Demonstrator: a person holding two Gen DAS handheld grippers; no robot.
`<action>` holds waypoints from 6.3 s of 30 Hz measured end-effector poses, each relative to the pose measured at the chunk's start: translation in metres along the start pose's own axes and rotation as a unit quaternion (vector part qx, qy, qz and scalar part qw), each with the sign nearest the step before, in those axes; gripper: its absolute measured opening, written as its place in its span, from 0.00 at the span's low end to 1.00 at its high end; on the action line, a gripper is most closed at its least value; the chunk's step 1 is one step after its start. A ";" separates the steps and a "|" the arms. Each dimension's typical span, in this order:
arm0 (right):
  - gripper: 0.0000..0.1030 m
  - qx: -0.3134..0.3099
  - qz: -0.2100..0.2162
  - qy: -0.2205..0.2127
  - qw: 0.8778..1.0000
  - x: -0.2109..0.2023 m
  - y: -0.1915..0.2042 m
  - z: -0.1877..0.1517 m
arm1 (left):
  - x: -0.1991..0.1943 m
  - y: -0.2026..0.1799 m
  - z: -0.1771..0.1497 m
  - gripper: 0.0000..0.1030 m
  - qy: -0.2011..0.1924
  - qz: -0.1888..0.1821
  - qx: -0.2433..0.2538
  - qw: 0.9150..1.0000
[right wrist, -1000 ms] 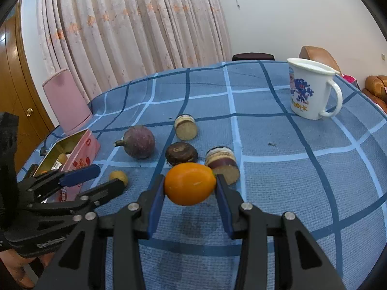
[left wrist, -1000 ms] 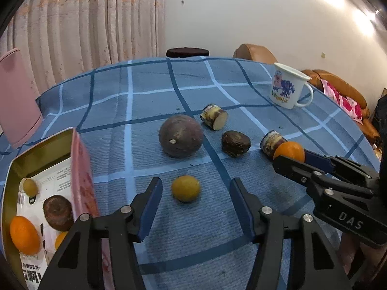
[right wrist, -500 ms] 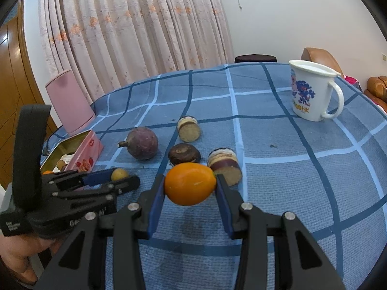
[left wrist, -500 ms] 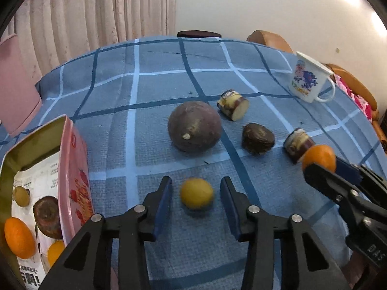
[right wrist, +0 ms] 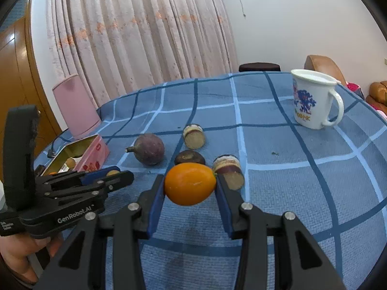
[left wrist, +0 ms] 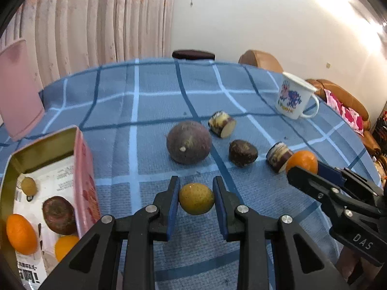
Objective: Organize fruits
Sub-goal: 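Grasp the small yellow fruit with the left tool while the right tool holds the orange, then lift the yellow fruit with the left tool while the right tool carries the orange, then carry the yellow fruit and orange over the tin box with both tools, then open both tools to drop the yellow fruit and orange into the box, then grasp the sugarcane piece with the right tool while the left tool approaches the brown fruit, then grasp the brown round fruit with the left tool while the right tool holds the sugarcane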
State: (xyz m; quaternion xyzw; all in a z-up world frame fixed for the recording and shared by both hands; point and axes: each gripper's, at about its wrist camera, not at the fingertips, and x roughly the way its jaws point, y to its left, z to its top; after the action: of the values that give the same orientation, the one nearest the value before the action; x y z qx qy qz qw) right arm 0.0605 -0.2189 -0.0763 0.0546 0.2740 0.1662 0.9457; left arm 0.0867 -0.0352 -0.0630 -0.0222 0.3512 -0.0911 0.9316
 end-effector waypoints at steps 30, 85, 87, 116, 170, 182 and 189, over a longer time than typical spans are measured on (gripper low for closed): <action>0.43 -0.033 0.022 -0.063 0.997 -0.022 0.011 -0.004 | -0.044 -0.011 -0.009 0.29 -0.114 0.038 0.027 0.992; 0.43 -0.164 0.120 -0.056 0.978 0.021 0.163 0.027 | -0.101 0.101 -0.034 0.29 -0.131 0.124 -0.059 0.982; 0.43 -0.169 0.123 -0.048 0.977 0.027 0.169 0.024 | -0.102 0.110 -0.037 0.29 -0.128 0.127 -0.067 0.981; 0.44 -0.207 0.161 0.051 0.964 0.067 0.198 -0.004 | -0.089 0.138 -0.061 0.30 -0.077 0.121 -0.086 0.986; 0.37 0.066 -0.082 0.033 0.994 0.019 -0.064 0.032 | 0.038 -0.057 0.020 0.55 0.019 -0.016 0.056 0.998; 0.37 0.064 -0.073 0.053 0.994 0.030 -0.064 0.032 | 0.072 -0.067 0.035 0.43 0.056 -0.004 0.064 0.996; 0.37 0.059 -0.070 0.056 0.994 0.030 -0.062 0.032 | 0.081 -0.061 0.035 0.39 0.077 -0.009 0.046 0.996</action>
State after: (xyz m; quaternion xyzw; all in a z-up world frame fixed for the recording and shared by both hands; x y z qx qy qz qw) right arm 0.1187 -0.2672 -0.0767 0.0819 0.3393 0.0862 0.9331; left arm 0.1602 -0.1107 -0.0825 0.0243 0.4167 -0.1170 0.9011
